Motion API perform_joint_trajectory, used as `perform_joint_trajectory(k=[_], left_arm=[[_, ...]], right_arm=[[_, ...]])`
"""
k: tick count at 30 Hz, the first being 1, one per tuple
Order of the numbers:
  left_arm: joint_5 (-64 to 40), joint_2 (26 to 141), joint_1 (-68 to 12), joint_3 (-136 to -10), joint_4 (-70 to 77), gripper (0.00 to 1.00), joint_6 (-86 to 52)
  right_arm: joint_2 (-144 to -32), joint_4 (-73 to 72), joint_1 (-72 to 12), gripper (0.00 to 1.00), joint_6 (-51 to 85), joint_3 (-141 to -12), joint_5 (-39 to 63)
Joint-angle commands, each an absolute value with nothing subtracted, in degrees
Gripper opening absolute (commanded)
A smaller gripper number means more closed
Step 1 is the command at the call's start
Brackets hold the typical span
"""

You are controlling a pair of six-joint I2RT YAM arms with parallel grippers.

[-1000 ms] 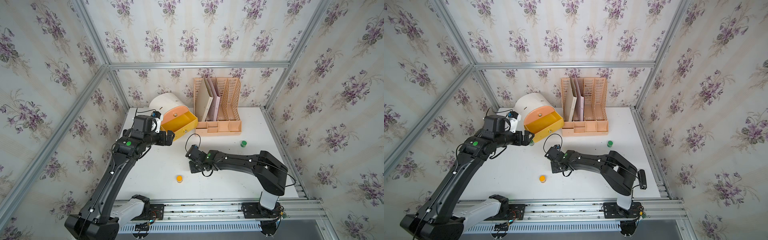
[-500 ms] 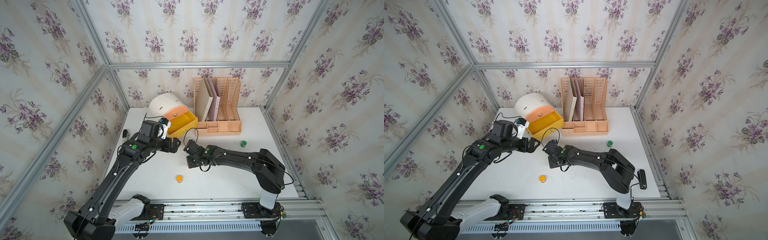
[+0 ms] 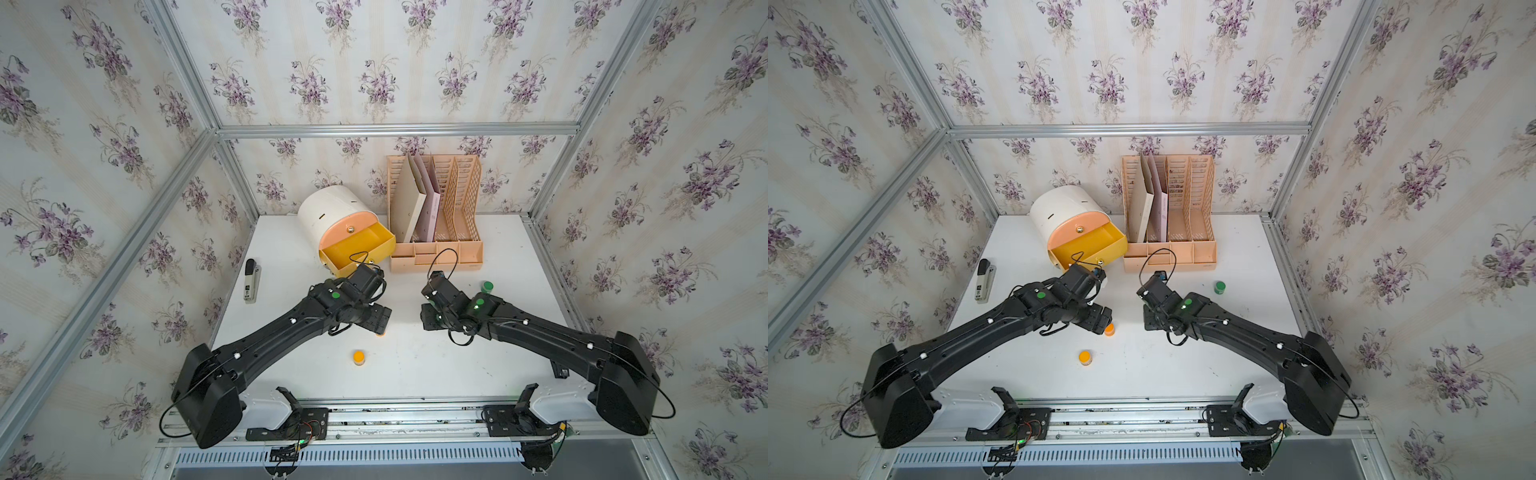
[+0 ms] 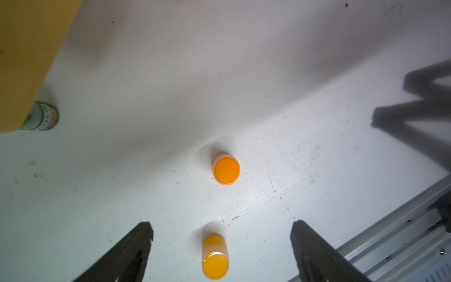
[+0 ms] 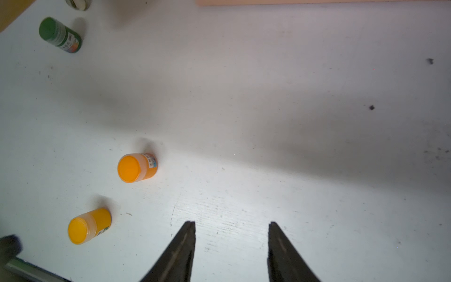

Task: Put the paint cans in the drawer according to color
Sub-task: Pick up the paint can at the center of the board.

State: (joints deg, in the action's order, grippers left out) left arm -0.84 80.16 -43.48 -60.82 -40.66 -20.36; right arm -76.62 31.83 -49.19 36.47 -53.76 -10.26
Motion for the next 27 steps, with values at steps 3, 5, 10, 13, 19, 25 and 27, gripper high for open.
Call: perform_joint_trajectory(k=[3,5,10,13,19,25,27], left_arm=[[7.0,89.5,-46.0,-62.7,-39.5,0.85,-23.2],[7.1,92.1,-46.4,-63.1,-38.8,0.81,-23.4],[7.8,96.0,-46.6,-62.6,-37.0,0.74,-24.1],[6.6,97.0,-46.7,-61.9,-35.5,0.68,-24.5],[5.7,98.5,-46.9,-60.9,-33.9,0.60,-24.8],[5.5,100.2,-46.9,-60.2,-32.0,0.51,-24.1],[5.4,100.5,-46.9,-60.3,-32.0,0.47,-24.0]], right_arm=[[-72.5,33.1,-46.3,0.51,36.2,-51.6,-11.2],[-71.9,33.1,-45.8,0.51,36.0,-51.3,-11.1],[-72.0,33.3,-45.7,0.51,35.9,-51.2,-11.0],[-72.0,33.0,-45.6,0.51,35.7,-51.0,-11.1],[-71.9,32.9,-45.2,0.51,35.4,-51.0,-11.2],[-72.0,32.8,-45.1,0.51,35.3,-51.0,-11.1],[-71.9,32.8,-45.0,0.51,35.3,-51.1,-11.0]])
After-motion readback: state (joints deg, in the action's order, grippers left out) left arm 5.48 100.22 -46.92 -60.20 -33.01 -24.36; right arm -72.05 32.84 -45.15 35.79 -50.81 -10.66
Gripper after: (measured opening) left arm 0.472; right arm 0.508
